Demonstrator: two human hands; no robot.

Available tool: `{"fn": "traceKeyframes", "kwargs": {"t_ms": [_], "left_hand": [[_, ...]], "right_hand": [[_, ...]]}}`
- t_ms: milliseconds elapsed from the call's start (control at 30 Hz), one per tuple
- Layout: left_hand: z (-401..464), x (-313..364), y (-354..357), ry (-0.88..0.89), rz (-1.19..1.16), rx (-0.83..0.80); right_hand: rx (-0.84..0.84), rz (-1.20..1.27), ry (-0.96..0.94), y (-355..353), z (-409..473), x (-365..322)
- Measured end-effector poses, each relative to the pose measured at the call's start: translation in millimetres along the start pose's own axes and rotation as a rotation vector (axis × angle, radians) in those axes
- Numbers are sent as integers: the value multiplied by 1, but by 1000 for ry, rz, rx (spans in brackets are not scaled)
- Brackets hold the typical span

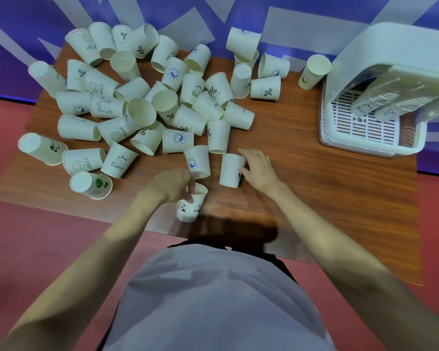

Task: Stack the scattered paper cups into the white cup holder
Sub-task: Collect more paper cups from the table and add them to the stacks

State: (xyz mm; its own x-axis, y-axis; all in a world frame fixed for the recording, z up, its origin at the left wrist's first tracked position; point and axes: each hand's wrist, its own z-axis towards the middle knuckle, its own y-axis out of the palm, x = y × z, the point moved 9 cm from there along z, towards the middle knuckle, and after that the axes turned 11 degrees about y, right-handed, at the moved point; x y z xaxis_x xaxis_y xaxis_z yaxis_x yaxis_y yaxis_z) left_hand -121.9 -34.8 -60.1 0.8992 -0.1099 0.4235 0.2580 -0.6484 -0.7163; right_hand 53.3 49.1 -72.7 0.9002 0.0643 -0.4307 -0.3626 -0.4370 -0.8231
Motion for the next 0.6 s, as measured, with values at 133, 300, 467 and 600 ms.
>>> {"fn": "traceKeyframes", "kwargs": {"t_ms": [133,300,467,600], "left_hand": [[8,32,-25,59,-82,52],[33,83,-51,163,-127,128],[69,143,-75,275,-69,214],[103,194,-89,364,-24,228]], "right_hand": [[55,142,30,-10,-6,24],[38,272,118,-41,-22,73],[289,390,167,-113,-42,127],[558,425,180,-175,-63,171]]}}
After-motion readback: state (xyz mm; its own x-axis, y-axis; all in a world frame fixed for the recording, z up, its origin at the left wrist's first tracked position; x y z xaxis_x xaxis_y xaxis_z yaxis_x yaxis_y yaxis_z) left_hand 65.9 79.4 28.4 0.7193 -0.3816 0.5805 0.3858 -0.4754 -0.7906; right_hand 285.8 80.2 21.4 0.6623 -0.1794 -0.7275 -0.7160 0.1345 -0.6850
